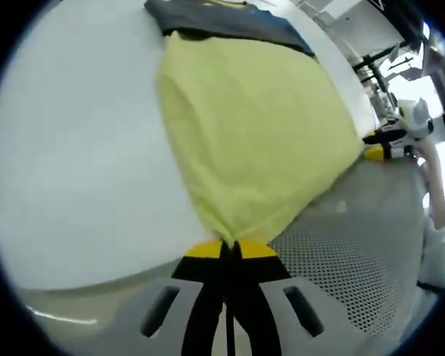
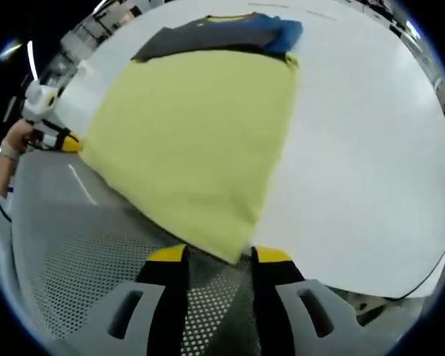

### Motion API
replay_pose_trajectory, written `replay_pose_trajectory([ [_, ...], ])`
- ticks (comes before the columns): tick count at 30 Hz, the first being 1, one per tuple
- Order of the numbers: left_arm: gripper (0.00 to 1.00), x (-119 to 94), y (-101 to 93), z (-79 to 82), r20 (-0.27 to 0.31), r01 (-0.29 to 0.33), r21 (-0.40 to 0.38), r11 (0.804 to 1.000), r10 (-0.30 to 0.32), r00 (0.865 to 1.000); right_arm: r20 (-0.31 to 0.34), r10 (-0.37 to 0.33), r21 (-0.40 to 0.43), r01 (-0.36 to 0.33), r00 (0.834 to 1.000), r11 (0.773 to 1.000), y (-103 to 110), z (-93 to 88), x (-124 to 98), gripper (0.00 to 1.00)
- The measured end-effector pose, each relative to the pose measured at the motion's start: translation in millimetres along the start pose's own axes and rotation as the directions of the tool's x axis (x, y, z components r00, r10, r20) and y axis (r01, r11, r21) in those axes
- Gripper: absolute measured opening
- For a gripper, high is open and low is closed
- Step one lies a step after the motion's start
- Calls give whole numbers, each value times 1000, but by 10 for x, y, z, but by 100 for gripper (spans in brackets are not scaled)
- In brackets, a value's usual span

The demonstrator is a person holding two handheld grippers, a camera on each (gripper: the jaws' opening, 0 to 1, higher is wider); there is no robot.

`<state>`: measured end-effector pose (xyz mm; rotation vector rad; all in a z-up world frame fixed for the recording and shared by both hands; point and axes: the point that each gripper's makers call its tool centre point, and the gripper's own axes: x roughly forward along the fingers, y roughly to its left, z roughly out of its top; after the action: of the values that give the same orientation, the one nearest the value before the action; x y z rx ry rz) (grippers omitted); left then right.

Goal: Fold the garment on the visible template until the final outline fits inside the template.

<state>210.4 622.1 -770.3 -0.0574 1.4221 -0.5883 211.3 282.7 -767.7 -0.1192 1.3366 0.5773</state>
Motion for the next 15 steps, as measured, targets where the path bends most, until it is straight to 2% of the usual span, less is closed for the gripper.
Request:
replay_pose_trajectory([
  [4, 2, 5, -7, -3, -11, -2, 6, 1000, 2, 1000, -7, -24, -3, 24, 1000, 1000, -34, -6, 7, 27],
  [8, 2, 9, -10, -8, -18, -1, 13, 1000, 1, 1000, -16, -78, -8, 78, 997, 997, -137, -9, 14, 14],
  [11, 2, 8, -10, -8, -21, -4, 15, 1000, 4, 1000, -21, -76, -14, 76, 997, 997, -130, -8, 16, 14],
  [15, 2, 15, -11, -9, -32, -9, 23, 1000, 10, 999, -37, -106, -68, 104, 994, 992, -147, -11, 26, 10],
])
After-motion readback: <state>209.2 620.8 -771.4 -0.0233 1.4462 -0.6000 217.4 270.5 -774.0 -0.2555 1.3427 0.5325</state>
